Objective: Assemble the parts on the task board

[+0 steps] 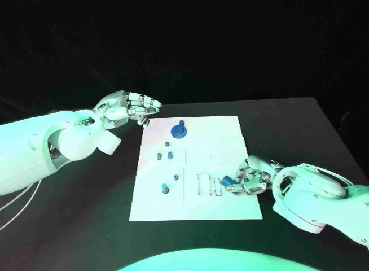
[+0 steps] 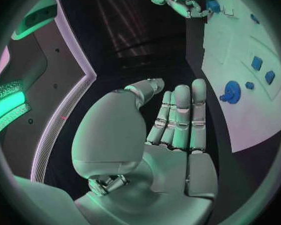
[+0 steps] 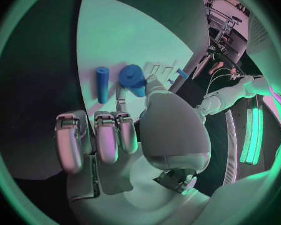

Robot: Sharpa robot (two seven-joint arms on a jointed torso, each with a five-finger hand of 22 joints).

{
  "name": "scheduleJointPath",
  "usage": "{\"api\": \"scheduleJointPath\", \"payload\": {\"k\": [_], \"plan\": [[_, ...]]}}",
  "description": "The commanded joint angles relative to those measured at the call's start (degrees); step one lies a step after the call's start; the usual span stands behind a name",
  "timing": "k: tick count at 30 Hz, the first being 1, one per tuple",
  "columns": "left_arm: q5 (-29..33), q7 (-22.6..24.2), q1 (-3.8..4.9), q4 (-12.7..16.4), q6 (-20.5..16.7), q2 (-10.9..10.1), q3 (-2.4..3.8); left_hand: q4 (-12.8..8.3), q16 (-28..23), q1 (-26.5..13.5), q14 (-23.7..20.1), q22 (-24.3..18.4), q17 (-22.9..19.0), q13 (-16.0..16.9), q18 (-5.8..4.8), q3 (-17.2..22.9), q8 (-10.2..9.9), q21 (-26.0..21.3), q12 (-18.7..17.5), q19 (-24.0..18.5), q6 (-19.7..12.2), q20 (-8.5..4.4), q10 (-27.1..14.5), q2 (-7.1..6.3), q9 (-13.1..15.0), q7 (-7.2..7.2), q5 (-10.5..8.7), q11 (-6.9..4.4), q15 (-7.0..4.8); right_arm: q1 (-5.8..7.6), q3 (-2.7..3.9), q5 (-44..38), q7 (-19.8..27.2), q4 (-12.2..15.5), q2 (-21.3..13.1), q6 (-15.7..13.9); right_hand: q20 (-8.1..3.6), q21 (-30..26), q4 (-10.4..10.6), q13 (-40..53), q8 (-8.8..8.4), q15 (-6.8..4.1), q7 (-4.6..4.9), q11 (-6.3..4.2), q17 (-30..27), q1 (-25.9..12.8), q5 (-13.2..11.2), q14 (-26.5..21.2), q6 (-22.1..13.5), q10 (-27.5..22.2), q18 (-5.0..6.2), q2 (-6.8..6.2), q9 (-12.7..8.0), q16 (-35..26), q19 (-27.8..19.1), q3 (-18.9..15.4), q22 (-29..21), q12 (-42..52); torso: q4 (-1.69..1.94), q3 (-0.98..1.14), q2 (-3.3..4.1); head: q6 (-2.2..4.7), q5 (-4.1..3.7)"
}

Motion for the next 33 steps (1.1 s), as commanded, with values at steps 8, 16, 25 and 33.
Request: {"api": "scheduleJointPath", "payload": {"k": [8, 16, 25, 33], "plan": [[0.2, 0.5, 0.0, 0.2, 0.6, 0.0, 0.03, 0.2, 0.3, -0.4, -0.2, -0.1, -0.1, -0.1, 0.9, -0.4, 0.3, -0.3, 0.1, 0.1, -0.5, 0.39, -0.4, 0.12, 0.1, 0.42, -0.02, -0.05, 0.14, -1.12, -0.37, -3.7, -2.7, -1.1, 1.3, 1.4, -0.79, 0.2, -0.5, 15.1, 0.29, -0.81, -0.95, -1.1, 15.1, 5.4, 4.3, 5.9, 1.9, 6.0, -0.79, 3.63, -0.6, 0.2, 6.1, 4.5, 15.1, 0.2, -0.02, -0.08, -0.03, 0.02, -0.09], [0.2, 0.5, 0.0, 0.1, 0.6, -0.1, 0.02, 0.2, 0.3, -0.4, -0.2, -0.1, -0.1, -0.1, 0.9, -0.4, 0.3, -0.3, 0.1, 0.1, -0.5, 0.39, -0.4, 0.12, 0.1, 0.42, -0.02, -0.05, 0.14, -1.13, -0.35, -1.9, -2.0, 0.0, 0.6, -2.5, -1.44, 0.2, -0.5, 15.1, 0.77, -1.53, -1.89, -1.97, 15.1, 6.7, 8.5, 5.9, 3.6, 6.0, -0.79, 3.82, -0.8, 0.2, 6.1, 8.2, 15.1, 0.2, -0.05, -0.07, -0.04, 0.08, -0.14], [0.2, 0.4, 0.0, 0.1, 0.6, 0.0, 0.02, 0.2, 0.3, -0.4, -0.2, -0.1, -0.1, -0.1, 0.9, -0.4, 0.3, -0.3, 0.1, 0.1, -0.5, 0.39, -0.4, 0.12, 0.1, 0.42, -0.02, -0.05, 0.14, 0.79, -0.13, 3.3, -0.2, 2.6, -0.4, -6.0, -1.91, 0.2, -0.4, 15.1, 1.26, -2.02, -2.44, -2.49, 15.1, 6.3, 11.0, 5.9, 4.5, 6.0, -0.79, 3.73, -0.8, 0.2, 6.1, 10.8, 15.1, 0.2, -0.03, -0.06, -0.01, 0.28, -0.36], [0.2, 0.4, 0.01, 0.1, 0.6, 0.1, 0.01, 0.3, 0.3, -0.5, -0.2, -0.1, -0.1, -0.2, 0.9, -0.4, 0.3, -0.4, 0.1, 0.0, -0.5, 0.42, -0.5, 0.18, 0.1, 0.41, 0.01, -0.04, 0.15, 2.03, -0.1, 7.8, 0.6, 3.5, 1.1, -5.2, -2.02, 0.2, -0.3, 15.1, 1.5, -2.09, -2.49, -2.56, 15.1, 3.5, 12.3, 5.9, 4.7, 6.0, -0.79, 4.07, -0.7, 0.2, 6.1, 12.3, 15.1, 0.2, 0.04, -0.03, 0.02, 0.18, -0.36]]}}
